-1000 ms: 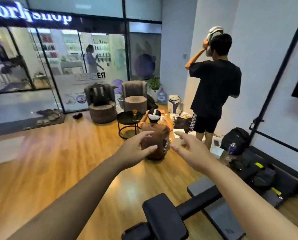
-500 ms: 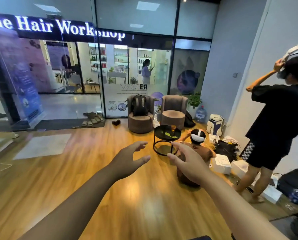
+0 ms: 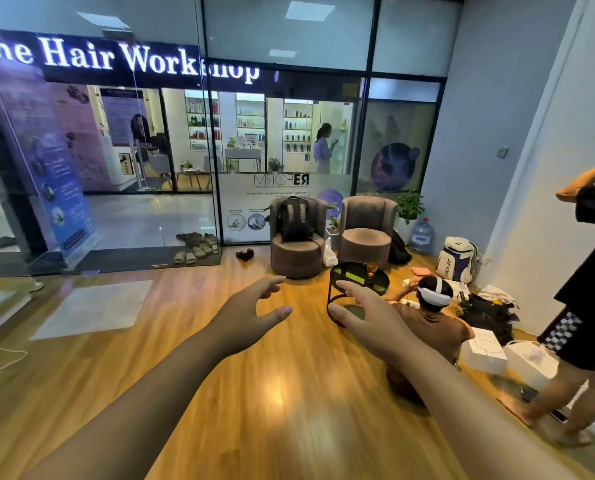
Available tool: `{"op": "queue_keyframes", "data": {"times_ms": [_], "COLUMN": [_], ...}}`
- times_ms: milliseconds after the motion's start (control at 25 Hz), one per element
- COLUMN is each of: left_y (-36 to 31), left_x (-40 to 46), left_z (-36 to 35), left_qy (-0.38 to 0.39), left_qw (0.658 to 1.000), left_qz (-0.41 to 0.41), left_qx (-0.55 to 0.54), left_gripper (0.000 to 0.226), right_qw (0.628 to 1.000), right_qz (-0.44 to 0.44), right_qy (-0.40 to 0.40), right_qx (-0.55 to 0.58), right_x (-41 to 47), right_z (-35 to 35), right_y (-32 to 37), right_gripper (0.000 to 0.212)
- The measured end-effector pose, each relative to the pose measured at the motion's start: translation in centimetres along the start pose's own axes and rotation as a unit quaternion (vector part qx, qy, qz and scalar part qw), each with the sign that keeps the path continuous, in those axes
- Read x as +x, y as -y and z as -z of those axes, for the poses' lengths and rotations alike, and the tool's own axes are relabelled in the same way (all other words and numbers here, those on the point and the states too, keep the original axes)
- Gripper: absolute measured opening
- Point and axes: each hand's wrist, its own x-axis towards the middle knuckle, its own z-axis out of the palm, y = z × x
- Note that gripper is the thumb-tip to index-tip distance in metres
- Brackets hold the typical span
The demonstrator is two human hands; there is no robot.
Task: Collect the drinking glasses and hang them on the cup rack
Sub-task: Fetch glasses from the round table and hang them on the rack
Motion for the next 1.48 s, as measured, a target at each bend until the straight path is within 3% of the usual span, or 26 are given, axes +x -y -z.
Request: {"op": "queue_keyframes", "data": {"times_ms": [320, 640, 960, 1480], "left_y": [6.3, 12.6, 20.7, 35.4], "left_x": [15.6, 35.4, 51.2, 79.6], "left_z": [-3.0, -4.3, -3.2, -2.3], "left_qy": [0.029, 0.037, 0.035, 0.119], "left_qw": [0.999, 0.999, 0.999, 0.989], "left_qz": [-0.015, 0.001, -0.017, -0.077], "left_qx": [0.006, -0.003, 0.016, -0.034], "left_gripper": [0.068, 0.068, 0.067, 0.063], "right_qw": [1.0, 1.0, 1.0, 0.992], "right_qz": [0.0, -0.017, -0.014, -0.115], "right_qy": [0.006, -0.007, -0.009, -0.051], "right_qx": [-0.006, -0.01, -0.019, -0.021], "right_x": [16.7, 36.2, 51.5, 77.5], "right_z": [-4.3, -2.1, -4.8, -12.3], "right_y": [-4.4, -9.6, -11.7, -15.9], "right_gripper": [0.071, 0.067, 0.067, 0.069]}}
